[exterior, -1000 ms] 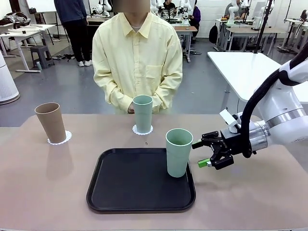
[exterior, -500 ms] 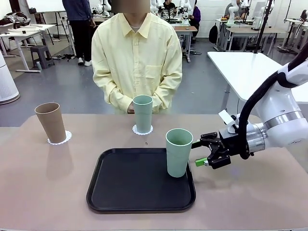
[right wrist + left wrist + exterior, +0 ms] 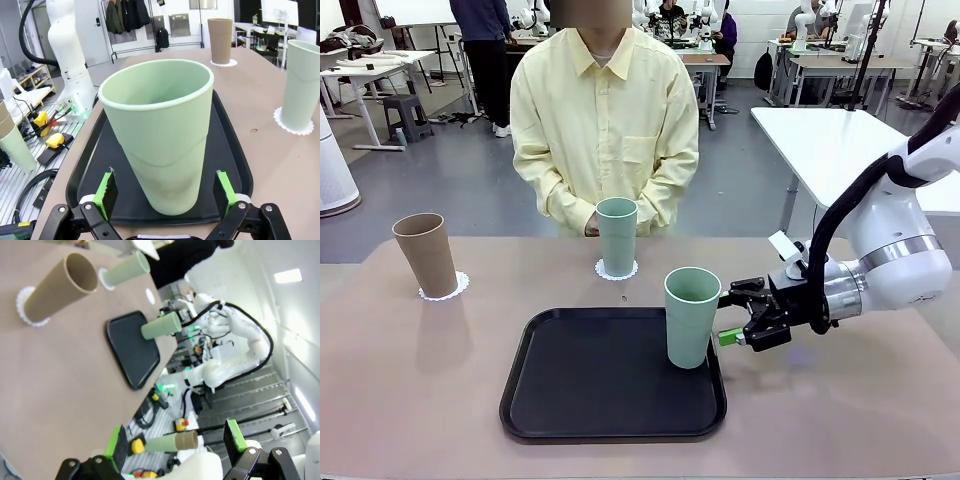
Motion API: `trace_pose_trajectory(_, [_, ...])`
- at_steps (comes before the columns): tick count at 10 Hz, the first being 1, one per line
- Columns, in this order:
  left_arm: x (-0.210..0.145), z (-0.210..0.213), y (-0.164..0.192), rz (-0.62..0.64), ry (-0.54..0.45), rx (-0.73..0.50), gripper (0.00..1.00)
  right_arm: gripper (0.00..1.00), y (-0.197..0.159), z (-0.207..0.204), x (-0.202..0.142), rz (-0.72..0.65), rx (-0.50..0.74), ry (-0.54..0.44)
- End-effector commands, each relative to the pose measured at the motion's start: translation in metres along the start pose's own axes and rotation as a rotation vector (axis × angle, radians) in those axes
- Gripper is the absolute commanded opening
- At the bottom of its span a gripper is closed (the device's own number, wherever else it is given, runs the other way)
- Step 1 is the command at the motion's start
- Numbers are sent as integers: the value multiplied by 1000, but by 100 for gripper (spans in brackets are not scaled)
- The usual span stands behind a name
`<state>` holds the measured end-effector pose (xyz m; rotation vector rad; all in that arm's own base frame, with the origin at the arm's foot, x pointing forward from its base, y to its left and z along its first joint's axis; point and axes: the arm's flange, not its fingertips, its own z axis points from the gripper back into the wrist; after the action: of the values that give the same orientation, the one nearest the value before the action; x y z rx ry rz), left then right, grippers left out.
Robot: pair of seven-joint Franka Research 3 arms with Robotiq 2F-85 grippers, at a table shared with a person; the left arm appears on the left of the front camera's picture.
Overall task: Place coasters on the table and set cups on them.
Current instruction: Take one Reusable plastic cup from the Flat Tray and place it on a coaster set by the human.
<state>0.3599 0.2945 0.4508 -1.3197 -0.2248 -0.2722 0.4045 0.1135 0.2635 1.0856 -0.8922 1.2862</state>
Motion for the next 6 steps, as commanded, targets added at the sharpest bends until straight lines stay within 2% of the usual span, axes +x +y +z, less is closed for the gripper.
trace_pose_trajectory(1, [-1,1,-1,6,-3,6,100,100,-6,-8,0,37,-9,-54])
trace_pose_trajectory(6, [-1,1,-1,6,-3,6,100,100,-9,-22,-1,43,29,-57])
